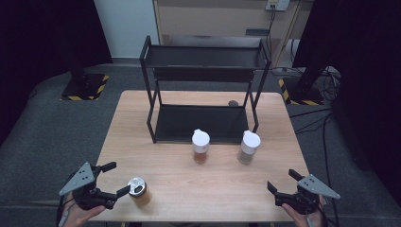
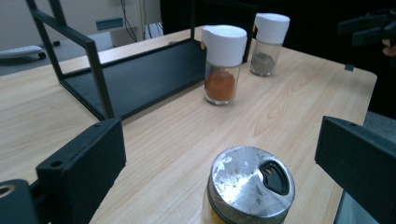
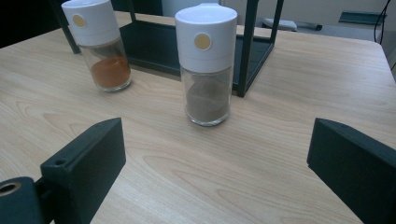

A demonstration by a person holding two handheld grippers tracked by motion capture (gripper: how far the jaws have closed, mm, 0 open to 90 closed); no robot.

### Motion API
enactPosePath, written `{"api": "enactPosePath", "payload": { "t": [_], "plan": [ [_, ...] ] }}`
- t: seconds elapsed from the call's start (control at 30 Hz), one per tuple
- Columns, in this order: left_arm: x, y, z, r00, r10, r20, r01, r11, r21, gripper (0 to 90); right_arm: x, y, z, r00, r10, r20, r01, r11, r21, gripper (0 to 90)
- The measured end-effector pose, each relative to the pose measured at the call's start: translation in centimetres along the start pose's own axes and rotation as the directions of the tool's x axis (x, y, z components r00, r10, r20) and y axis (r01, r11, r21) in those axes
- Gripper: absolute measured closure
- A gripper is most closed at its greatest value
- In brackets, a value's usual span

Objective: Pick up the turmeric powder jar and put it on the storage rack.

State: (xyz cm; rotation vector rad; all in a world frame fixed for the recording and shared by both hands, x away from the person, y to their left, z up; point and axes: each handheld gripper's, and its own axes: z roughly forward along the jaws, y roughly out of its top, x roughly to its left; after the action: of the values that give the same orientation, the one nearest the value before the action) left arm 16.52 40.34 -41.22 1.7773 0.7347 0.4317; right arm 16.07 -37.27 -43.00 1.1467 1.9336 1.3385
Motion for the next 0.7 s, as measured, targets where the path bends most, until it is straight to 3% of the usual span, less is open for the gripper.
{"api": "enactPosePath", "payload": {
  "t": [0.7],
  "plan": [
    [-0.2,-2.2,3.0,0.9978,0.027,0.06,-0.031,0.9979,0.057,11.7,0.1,0.0,0.0,1.0,-0.005,0.0,0.005,1.0,0.002,4.7]
  ]
}}
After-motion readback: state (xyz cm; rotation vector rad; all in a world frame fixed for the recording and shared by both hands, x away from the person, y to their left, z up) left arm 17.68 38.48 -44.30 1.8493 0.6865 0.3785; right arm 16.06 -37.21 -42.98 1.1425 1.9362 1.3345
